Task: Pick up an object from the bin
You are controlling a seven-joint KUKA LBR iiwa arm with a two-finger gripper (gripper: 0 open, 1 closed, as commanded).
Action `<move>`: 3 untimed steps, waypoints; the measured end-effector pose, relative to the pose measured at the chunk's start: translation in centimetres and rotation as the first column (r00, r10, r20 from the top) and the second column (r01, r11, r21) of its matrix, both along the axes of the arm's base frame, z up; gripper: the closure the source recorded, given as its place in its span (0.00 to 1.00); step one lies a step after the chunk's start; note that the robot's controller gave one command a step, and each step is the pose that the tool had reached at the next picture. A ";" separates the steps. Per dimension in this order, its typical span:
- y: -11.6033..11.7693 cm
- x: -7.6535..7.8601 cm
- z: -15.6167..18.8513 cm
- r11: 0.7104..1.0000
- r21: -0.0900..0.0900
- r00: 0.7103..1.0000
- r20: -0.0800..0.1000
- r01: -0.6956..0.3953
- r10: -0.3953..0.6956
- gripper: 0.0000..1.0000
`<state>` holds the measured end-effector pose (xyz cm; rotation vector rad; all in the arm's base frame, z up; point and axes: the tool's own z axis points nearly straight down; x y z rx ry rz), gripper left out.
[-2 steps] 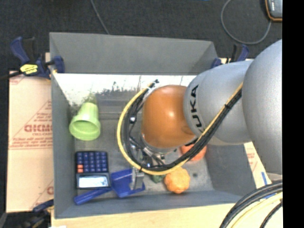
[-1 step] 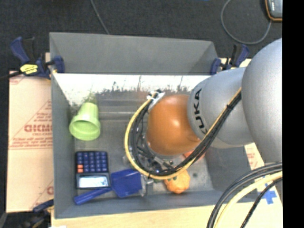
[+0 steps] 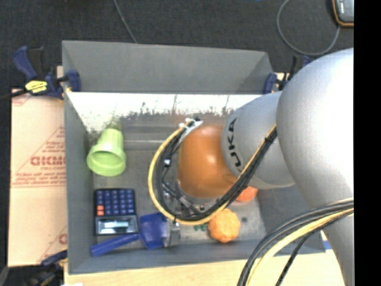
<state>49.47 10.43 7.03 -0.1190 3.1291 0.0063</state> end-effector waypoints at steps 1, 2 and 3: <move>1.2 0.1 0.1 0.993 -0.003 0.993 -0.004 -0.118 0.118 1.00; 1.2 0.1 0.1 0.993 -0.003 0.993 -0.004 -0.118 0.118 1.00; 1.2 0.1 0.9 0.993 -0.003 0.993 -0.004 -0.117 0.117 1.00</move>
Offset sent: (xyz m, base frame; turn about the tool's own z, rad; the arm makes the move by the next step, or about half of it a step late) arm 0.0000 0.0000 0.0000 0.0000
